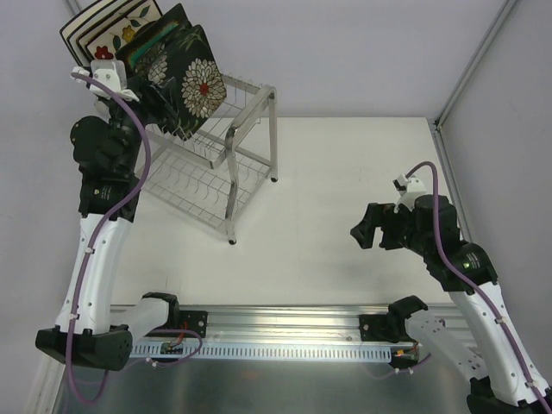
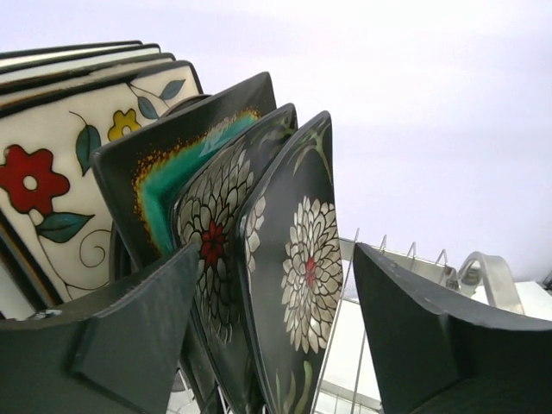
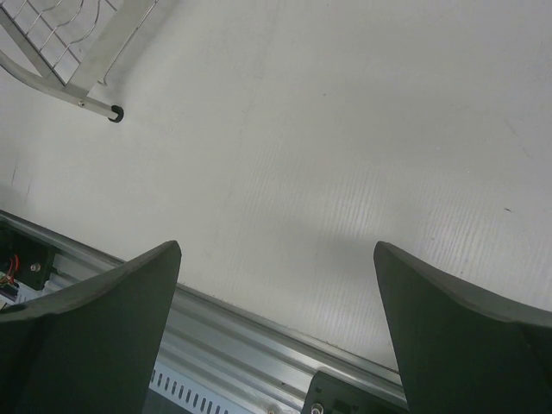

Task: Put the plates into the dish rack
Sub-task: Insert the plate into the dish rack

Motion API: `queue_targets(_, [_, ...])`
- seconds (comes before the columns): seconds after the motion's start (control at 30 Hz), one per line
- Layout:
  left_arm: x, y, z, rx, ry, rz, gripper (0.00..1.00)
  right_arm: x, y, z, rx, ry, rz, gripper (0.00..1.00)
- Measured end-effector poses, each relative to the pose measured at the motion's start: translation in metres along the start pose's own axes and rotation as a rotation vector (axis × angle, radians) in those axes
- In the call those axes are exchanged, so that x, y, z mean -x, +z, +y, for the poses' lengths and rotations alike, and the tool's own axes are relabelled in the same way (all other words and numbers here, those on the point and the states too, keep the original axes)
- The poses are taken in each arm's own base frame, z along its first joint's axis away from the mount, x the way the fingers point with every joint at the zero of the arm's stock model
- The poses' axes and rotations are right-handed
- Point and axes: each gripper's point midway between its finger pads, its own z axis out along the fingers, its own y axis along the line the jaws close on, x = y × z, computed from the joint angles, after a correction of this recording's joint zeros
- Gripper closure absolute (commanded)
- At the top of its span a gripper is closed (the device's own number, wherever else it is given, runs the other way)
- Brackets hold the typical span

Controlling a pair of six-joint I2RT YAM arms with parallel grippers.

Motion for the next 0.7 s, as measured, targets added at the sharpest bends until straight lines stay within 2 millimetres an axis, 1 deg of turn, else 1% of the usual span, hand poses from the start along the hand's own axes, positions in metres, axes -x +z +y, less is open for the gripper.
queue_targets(0.03, [0.003,-0.003,0.0,-0.001,0.0,-0.008,0.22,0.0,0.0,0.0,0.0,0.0,-0.002,0.0])
queue_targets(0.1, [0.009,-0.009,-0.001,-0.002,-0.002,-0.023,0.17,0.0,-0.001,0.0,0.0,0.0,-0.002,0.0])
queue_targets(0.13, [0.012,-0.012,-0.002,-0.001,-0.003,-0.031,0.11,0.0,-0.001,0.0,-0.001,0.0,-0.002,0.0])
queue_targets(0.27, [0.022,-0.024,-0.002,0.005,-0.013,-0.052,0.03,-0.001,-0.001,-0.002,-0.009,0.0,-0.001,0.01])
queue_targets(0.33, [0.024,-0.031,-0.001,0.014,-0.019,-0.054,0.01,-0.001,-0.001,-0.004,-0.021,0.001,-0.001,0.0])
queue_targets(0.43, [0.025,-0.045,0.001,0.031,-0.026,-0.05,0.01,-0.001,-0.003,-0.009,-0.05,0.0,-0.003,0.0])
queue_targets(0.5, [0.027,-0.057,0.002,0.045,-0.035,-0.051,0.01,0.004,-0.006,-0.014,-0.081,-0.002,-0.023,0.0])
queue_targets(0.7, [0.03,-0.109,0.004,0.075,-0.057,-0.044,0.01,0.024,-0.02,-0.025,-0.162,-0.014,-0.117,0.0])
